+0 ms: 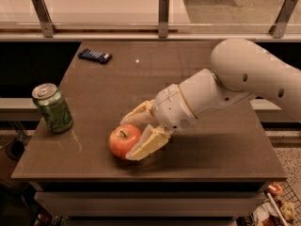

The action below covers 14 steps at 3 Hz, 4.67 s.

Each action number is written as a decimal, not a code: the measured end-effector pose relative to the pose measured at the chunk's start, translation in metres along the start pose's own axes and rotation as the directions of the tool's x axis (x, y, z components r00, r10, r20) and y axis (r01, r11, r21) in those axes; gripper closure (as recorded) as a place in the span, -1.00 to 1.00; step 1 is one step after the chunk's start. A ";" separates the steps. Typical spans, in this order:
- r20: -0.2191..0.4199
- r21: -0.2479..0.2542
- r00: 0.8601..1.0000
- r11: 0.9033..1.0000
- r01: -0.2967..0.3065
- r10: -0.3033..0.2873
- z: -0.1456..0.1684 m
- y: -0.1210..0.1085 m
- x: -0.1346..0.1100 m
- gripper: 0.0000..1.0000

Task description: Move apple near rxbar blueberry

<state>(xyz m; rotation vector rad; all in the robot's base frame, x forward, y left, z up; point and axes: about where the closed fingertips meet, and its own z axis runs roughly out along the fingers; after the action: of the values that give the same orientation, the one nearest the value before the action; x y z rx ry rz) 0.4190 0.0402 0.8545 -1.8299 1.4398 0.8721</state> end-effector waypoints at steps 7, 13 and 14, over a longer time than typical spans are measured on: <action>-0.117 0.498 0.983 0.865 -0.063 0.139 -0.126 -0.250 -0.021 1.00; -0.101 0.475 0.986 0.877 -0.069 0.132 -0.012 -0.346 0.036 1.00; -0.100 0.471 0.986 0.879 -0.071 0.134 -0.009 -0.347 0.037 1.00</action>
Offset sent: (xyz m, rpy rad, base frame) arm 0.0774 -0.0743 0.1184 -0.0268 -0.0621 -0.2953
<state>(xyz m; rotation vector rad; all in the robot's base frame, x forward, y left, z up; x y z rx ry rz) 0.7658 0.0790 0.8587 -1.4732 1.6698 0.4038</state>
